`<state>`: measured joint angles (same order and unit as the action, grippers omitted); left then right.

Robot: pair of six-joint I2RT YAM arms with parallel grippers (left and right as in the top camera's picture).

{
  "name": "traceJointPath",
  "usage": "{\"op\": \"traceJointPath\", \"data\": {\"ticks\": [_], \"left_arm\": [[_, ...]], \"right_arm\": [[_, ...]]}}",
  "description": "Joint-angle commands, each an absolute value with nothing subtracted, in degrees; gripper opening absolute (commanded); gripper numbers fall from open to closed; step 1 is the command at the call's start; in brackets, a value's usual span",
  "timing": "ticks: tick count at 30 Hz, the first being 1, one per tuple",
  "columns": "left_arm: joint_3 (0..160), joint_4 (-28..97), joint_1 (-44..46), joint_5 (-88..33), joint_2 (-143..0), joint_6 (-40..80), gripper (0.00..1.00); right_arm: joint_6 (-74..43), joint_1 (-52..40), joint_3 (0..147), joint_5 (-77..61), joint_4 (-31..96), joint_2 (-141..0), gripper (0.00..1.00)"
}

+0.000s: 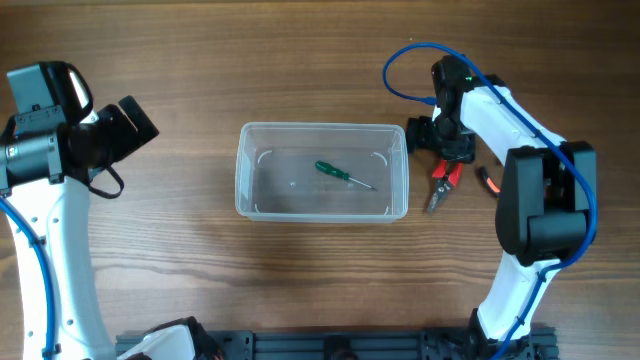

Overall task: Pack container
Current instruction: 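Grasp the red-handled tin snips with the right gripper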

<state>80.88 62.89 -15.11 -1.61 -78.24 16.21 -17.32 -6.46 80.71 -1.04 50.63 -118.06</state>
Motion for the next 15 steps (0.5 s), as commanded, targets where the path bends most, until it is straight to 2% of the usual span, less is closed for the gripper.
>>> {"op": "traceJointPath", "data": {"ticks": [1,3,7,9,11,12,13,15], "left_arm": [[81.38,63.13,-15.22,-2.52,-78.67,15.25,1.0],[81.38,63.13,-15.22,-2.52,-78.67,15.25,1.0],[81.38,63.13,-15.22,-2.52,-78.67,15.25,1.0],[81.38,63.13,-15.22,-2.52,-78.67,15.25,1.0],[81.38,63.13,-15.22,-2.52,-78.67,15.25,1.0],[81.38,63.13,-15.22,-2.52,-78.67,15.25,1.0],[81.38,63.11,-15.22,-2.52,-78.67,15.25,1.0],[81.38,63.13,-15.22,-2.52,-78.67,15.25,1.0]], "right_arm": [[-18.22,-6.59,80.12,-0.71,50.54,-119.04,0.65],[-18.2,-6.57,80.12,-0.69,50.81,-119.04,0.54],[-18.28,-6.57,80.12,-0.71,50.98,-119.04,0.4],[-18.44,-6.59,80.12,-0.69,51.18,-119.04,0.38],[-18.44,-6.57,80.12,-0.69,51.31,-119.04,0.28],[-18.44,-6.57,80.12,-0.69,51.35,-119.04,0.26],[-18.44,-6.57,80.12,-0.69,51.4,-119.04,0.2],[-18.41,-6.57,80.12,-0.67,51.48,-119.04,0.16]]}}
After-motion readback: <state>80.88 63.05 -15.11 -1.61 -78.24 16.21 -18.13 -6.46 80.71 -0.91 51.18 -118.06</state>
